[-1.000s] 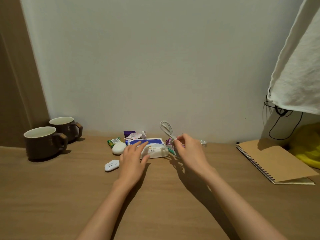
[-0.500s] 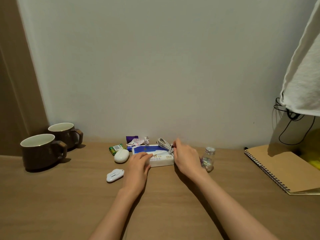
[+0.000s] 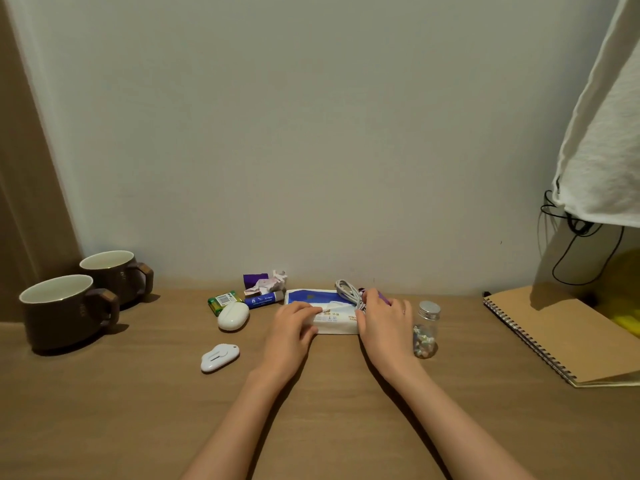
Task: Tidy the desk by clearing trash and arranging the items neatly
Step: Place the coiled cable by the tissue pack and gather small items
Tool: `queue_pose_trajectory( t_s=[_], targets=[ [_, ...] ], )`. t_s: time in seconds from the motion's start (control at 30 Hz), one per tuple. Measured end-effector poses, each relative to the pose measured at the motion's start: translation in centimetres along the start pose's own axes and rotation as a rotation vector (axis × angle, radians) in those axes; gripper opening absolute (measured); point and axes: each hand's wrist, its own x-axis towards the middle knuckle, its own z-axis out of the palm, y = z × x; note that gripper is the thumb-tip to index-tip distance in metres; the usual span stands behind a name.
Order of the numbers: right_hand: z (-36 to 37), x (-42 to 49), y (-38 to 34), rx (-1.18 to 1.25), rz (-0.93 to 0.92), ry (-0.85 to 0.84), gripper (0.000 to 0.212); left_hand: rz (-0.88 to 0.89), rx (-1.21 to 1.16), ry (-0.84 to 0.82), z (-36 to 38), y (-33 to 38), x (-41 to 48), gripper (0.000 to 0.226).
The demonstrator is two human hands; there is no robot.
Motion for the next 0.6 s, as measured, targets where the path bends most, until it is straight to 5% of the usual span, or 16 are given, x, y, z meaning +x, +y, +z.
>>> queue_pose_trajectory(
  t_s=[0.6],
  targets=[
    [-1.2,0.9,0.3,0.463,0.055,0.110,0.033,-0.062,-0.034,0.038,1.3,-1.4,3.1,0.041]
  ],
)
